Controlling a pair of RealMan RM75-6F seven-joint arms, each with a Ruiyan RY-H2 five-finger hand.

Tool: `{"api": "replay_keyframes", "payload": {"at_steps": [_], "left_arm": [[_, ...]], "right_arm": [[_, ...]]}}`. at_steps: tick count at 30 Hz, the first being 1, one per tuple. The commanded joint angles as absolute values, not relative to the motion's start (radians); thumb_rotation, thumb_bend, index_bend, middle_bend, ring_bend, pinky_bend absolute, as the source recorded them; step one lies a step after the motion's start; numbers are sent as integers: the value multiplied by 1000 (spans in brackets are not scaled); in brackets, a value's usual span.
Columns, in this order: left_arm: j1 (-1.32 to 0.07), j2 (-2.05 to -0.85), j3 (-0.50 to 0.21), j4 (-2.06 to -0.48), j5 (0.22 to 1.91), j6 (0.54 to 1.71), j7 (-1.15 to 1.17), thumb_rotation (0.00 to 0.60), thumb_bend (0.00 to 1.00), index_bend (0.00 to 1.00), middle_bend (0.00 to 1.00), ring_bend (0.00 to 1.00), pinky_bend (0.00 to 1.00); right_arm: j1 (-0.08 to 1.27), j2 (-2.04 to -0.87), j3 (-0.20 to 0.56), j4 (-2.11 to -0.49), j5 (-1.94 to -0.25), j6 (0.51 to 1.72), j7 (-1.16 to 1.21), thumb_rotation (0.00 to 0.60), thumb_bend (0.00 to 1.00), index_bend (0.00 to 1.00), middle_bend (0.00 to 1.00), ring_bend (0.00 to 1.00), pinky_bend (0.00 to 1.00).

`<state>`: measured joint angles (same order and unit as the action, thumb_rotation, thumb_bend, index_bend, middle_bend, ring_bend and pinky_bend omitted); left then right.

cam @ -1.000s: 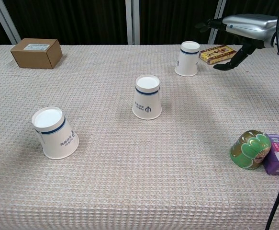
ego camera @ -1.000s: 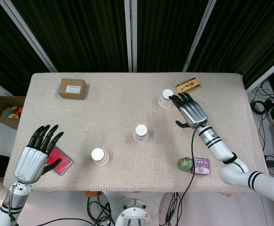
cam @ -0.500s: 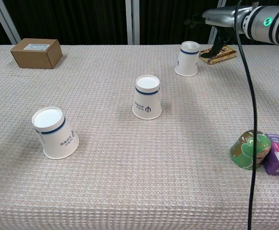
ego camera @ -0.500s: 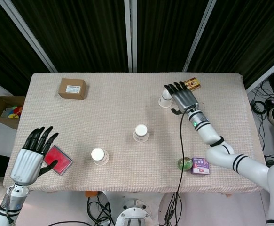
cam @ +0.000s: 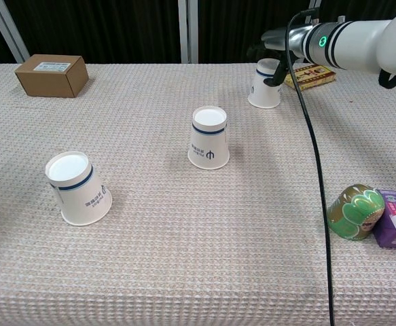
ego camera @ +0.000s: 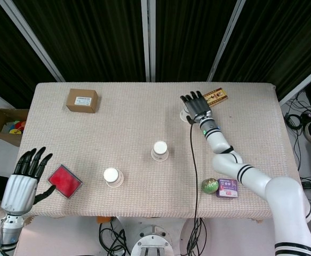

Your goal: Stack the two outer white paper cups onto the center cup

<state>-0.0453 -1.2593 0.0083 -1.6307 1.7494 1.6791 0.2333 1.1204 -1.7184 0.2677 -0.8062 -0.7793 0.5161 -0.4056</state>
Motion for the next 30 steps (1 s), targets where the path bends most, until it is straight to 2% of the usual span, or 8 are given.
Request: {"api": "replay_keyframes", "payload": {"at_steps": [1, 6, 8, 12, 15, 20, 24, 30], "left_arm": [[-43, -1260, 9, -1628, 1748, 1680, 230, 600, 131, 133, 44, 12, 111], [-41, -1264, 8, -1623, 1747, 1678, 226, 600, 131, 133, 43, 12, 111], [-40, -1265, 7, -1623, 1747, 1679, 227, 600, 131, 133, 44, 12, 111], [-39, -1263, 4, -1623, 1748, 1682, 229, 600, 131, 133, 43, 11, 111], [-39, -1262, 1, -1623, 1747, 1682, 228, 600, 131, 133, 43, 11, 111], [-43, -1262, -2, -1619, 1749, 1678, 222, 600, 131, 133, 43, 11, 111], [-44, -1262, -4, -1617, 1752, 1681, 216, 600, 131, 132, 43, 12, 111], [-50, -1262, -5, -1622, 1764, 1678, 219, 600, 131, 133, 43, 11, 111]], "right_arm": [[1125, -1730, 265, -787, -784, 524, -397, 600, 403, 173, 200, 5, 30], [1126, -1740, 258, -757, -777, 518, -399, 600, 405, 205, 217, 14, 32], [1127, -1744, 258, -748, -776, 522, -397, 600, 408, 240, 247, 37, 42], [1115, -1739, 265, -756, -797, 549, -370, 600, 434, 371, 354, 124, 84], [1093, -1704, 270, -810, -837, 584, -334, 600, 439, 409, 377, 151, 95], [1018, -1553, 260, -1051, -986, 690, -242, 600, 437, 412, 372, 154, 96], [932, -1376, 226, -1314, -1151, 798, -169, 600, 437, 413, 371, 153, 100], [846, -1207, 179, -1562, -1334, 903, -71, 600, 435, 413, 372, 154, 115]]}}
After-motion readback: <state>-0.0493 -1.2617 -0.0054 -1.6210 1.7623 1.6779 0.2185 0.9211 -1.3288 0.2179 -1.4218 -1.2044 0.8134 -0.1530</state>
